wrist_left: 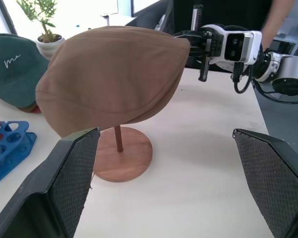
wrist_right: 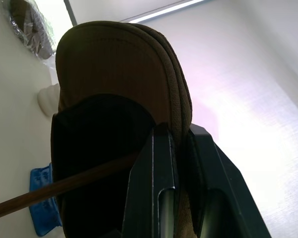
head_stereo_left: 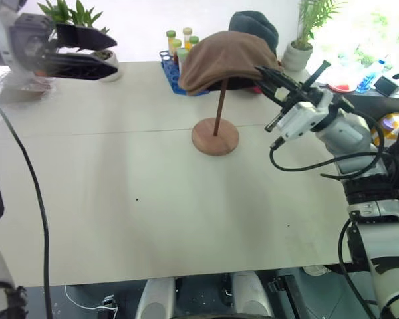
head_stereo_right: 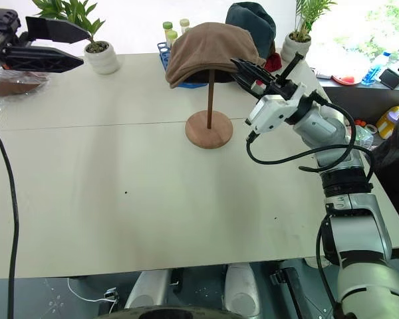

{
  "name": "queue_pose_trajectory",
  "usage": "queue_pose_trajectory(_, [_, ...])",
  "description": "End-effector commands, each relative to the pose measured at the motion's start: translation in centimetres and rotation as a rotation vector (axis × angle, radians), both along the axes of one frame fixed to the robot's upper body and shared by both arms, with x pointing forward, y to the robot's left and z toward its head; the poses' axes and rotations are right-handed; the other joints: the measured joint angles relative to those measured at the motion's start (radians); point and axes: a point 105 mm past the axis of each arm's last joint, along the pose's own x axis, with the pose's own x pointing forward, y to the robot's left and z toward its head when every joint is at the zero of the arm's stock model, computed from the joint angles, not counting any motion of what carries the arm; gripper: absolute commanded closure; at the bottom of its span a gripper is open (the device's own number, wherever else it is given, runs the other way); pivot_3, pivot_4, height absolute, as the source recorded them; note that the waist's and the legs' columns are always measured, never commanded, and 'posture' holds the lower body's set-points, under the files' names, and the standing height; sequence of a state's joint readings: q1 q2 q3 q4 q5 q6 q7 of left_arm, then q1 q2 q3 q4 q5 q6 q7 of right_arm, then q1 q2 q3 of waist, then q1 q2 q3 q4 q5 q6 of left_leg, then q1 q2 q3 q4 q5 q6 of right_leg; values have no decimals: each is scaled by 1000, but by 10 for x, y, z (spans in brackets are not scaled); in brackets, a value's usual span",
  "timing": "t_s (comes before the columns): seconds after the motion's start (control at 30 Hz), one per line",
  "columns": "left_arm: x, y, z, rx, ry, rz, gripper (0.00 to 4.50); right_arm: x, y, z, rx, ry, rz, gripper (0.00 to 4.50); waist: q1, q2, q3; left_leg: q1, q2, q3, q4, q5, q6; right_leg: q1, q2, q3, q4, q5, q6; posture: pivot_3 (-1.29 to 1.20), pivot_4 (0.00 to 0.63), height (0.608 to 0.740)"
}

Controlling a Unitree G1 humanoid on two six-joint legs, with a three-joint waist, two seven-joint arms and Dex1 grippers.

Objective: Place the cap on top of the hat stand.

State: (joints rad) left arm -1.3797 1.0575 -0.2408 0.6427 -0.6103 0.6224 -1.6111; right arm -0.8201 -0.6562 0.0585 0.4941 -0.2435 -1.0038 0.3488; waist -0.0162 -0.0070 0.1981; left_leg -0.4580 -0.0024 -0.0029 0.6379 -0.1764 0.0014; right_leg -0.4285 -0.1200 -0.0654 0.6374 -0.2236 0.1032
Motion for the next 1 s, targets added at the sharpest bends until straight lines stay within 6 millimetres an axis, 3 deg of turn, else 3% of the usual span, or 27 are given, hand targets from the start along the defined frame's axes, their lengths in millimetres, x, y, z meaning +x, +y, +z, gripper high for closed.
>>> queue_pose_trajectory(0.03, [-9, 3, 16, -3, -64, 3, 0, -10, -8, 11, 35, -91, 5, 4361, 0, 0, 0, 0, 0, 0, 0, 0, 0, 0, 0, 0, 0, 0, 0, 0, 150, 728])
queue_pose_trajectory(0.23, [-7, 0, 18, 0, -70, -1, 0, -6, -8, 0, 3, -67, -12, 4361, -1, 0, 0, 0, 0, 0, 0, 0, 0, 0, 0, 0, 0, 0, 0, 0, 150, 728])
queue_pose_trajectory(0.33, [-6, -1, 18, 0, -71, -5, 0, -4, -10, -4, -5, -44, -31, 3392, 0, 0, 0, 0, 0, 0, 0, 0, 0, 0, 0, 0, 0, 0, 0, 0, 150, 728])
queue_pose_trajectory(0.47, [-6, -2, 18, -2, -68, -8, 0, -9, -14, -7, -34, -28, -70, 1399, 1, 0, 0, 0, 0, 0, 0, 0, 0, 0, 0, 0, 0, 0, 0, 0, 150, 728])
queue_pose_trajectory(0.63, [-5, -1, 15, -1, -58, -4, 0, -26, -28, -9, -67, 46, -123, 1399, 5, 0, 0, 0, 0, 0, 0, 0, 0, 0, 0, 1, 0, 0, 0, 0, 150, 728])
queue_pose_trajectory(0.77, [-5, 4, 11, 4, -51, 9, 0, -46, -37, -2, -77, 210, -145, 1399, 3, 0, 0, 0, 0, 0, 1, 0, 0, 1, 0, 1, 0, 0, 0, 0, 150, 728])
queue_pose_trajectory(0.87, [-5, 6, 10, 7, -51, 16, 0, -58, -46, 10, -81, 428, -146, 1399, 4, 0, 0, 0, 0, 0, 1, 0, 0, 1, 0, 1, 1, 0, 0, 0, 150, 728])
queue_pose_trajectory(1.0, [-3, 7, 10, 7, -56, 22, 0, -67, -61, 39, 29, 843, -79, 1399, 4, -1, 0, 1, 3, 0, 2, 0, 0, 2, 0, 1, 0, -2, -4, 0, 150, 728])
